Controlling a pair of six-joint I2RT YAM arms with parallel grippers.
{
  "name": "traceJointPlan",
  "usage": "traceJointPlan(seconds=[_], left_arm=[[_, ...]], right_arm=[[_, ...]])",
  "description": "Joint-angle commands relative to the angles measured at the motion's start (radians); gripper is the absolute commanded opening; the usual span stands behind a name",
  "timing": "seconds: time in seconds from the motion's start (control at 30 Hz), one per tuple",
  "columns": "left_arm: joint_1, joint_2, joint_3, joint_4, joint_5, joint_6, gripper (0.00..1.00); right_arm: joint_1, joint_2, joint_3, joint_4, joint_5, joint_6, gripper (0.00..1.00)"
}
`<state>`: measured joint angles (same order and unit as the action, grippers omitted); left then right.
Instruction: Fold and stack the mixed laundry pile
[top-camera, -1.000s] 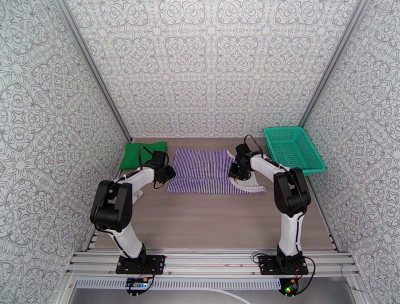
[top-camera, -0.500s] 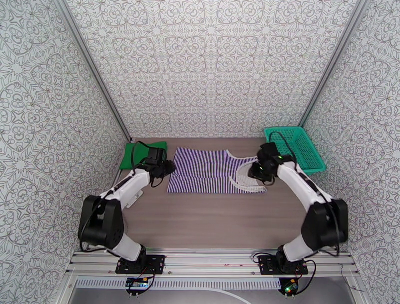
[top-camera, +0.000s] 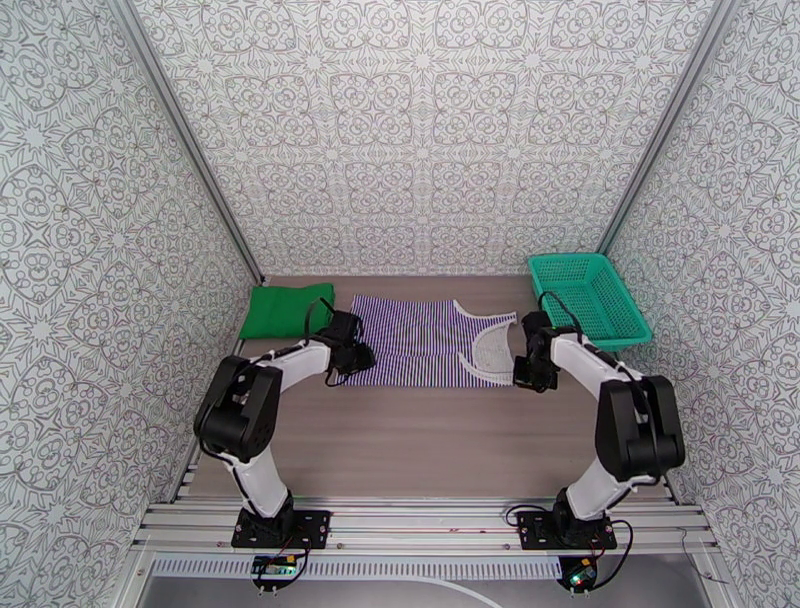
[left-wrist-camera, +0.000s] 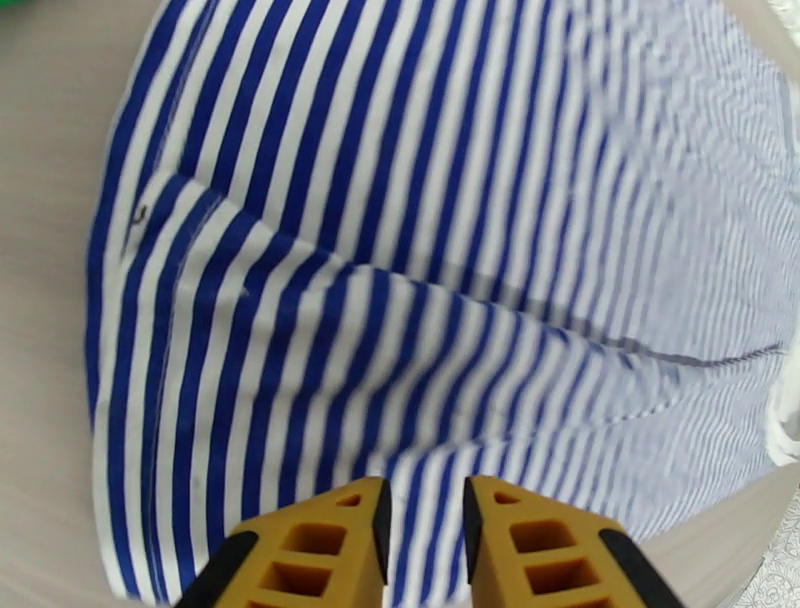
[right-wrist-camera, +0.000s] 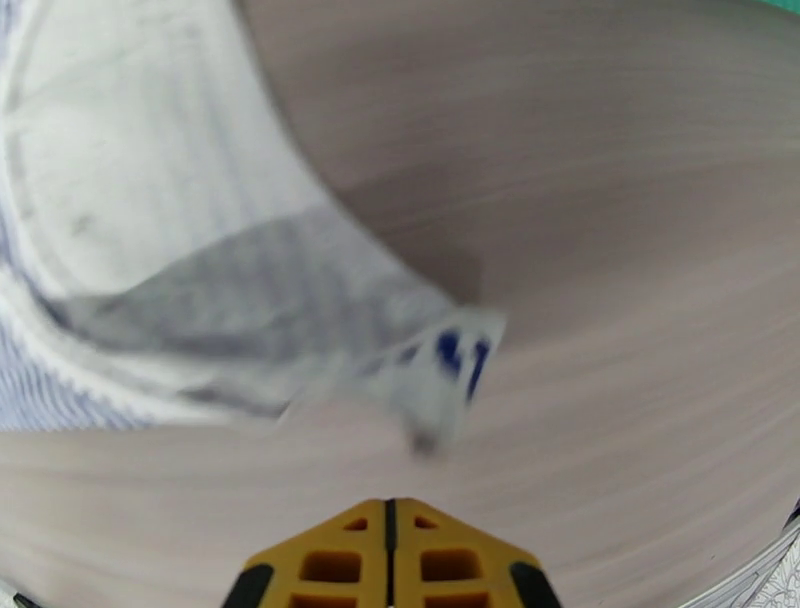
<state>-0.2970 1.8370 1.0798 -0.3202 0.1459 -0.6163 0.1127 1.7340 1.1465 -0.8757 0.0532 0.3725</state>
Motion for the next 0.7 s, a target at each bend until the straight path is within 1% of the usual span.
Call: traceJointPlan(seconds=[0.0,0.17,0.2,0.27,0.33,0.43,0.53,0.67], left_arm=[[0.019,0.022,0.003,0.033,0.014,0.021,0.27],[0.033,0.033,0.006,0.012,0.014,0.040,0.29],[0.034,0.034,0.006,0.007,0.012,0.042,0.29],[0.037,0.035,0.002,0.004,0.009,0.047,0.29],[0.041,0.038,-0.004,0.003,0.007,0.049,0.29],[0.055,0.044,-0.009,-0.006,-0.007,0.050,0.30],[0.072,0.024,-0.019,-0.019,-0.028,0.052,0.31],[0.082,-0.038,-0.018,-0.052,-0.038,0.073,0.34]], right_arm=[[-0.010,0.070,0.079,0.038,0.059,-0.020,0.04],[-0.014,0.155,0.149,0.027,0.098,-0.041,0.05],[-0.014,0.161,0.157,0.024,0.104,-0.044,0.07],[-0.015,0.176,0.169,0.021,0.117,-0.049,0.17],[-0.016,0.193,0.178,0.021,0.126,-0.052,0.24],[-0.019,0.208,0.186,0.017,0.139,-0.052,0.25],[-0.019,0.194,0.195,-0.005,0.149,-0.052,0.26],[-0.019,0.096,0.211,-0.037,0.120,-0.038,0.29]])
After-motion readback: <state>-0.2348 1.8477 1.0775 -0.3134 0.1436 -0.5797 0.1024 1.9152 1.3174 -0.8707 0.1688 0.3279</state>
